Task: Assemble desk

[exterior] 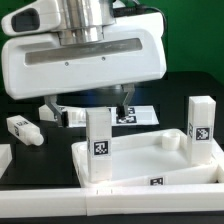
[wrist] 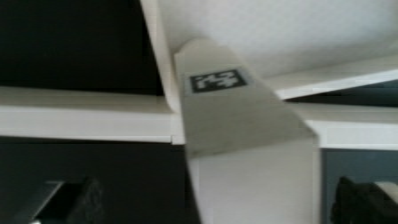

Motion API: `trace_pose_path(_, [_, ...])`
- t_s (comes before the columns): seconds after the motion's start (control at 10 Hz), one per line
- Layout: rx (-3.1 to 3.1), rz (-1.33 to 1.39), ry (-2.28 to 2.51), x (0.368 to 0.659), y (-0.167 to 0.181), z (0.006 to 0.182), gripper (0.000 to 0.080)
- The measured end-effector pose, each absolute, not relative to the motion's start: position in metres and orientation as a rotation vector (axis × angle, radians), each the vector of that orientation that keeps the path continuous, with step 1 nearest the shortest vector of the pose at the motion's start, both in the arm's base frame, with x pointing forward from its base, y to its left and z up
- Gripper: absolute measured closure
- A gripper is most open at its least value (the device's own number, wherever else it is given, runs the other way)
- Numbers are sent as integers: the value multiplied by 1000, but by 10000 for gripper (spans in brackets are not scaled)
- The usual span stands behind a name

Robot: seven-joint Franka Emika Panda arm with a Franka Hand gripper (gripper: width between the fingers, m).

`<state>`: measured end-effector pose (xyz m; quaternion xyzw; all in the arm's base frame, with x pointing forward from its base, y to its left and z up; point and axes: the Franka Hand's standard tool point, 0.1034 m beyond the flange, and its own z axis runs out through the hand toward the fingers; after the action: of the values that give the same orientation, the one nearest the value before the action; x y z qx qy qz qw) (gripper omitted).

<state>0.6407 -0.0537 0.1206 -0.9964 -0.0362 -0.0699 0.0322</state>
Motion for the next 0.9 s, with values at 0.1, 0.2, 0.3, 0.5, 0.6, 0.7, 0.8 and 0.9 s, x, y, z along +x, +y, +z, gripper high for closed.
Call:
trace_pose_path(0.1, [-3067, -205, -101, 639, -53, 119, 150])
trace_pose_path(0.2, [-3067, -206, -99, 639, -53, 119, 266])
trace_pose_path(0.3, [-3060, -201, 59, 639, -53, 119, 266])
trace_pose_path(0.5, [-3041, -193, 270, 640, -54, 119, 515])
trace_pose_path(0.6, [-3010, -190, 485, 640, -56, 120, 515])
trace_pose_path(0.7, [-2960, -183, 700, 640, -60, 121, 515])
trace_pose_path(0.8, [-2854, -159, 1017, 638, -63, 120, 515])
trace_pose_path(0.9, [-2716, -133, 1303, 635, -65, 118, 515])
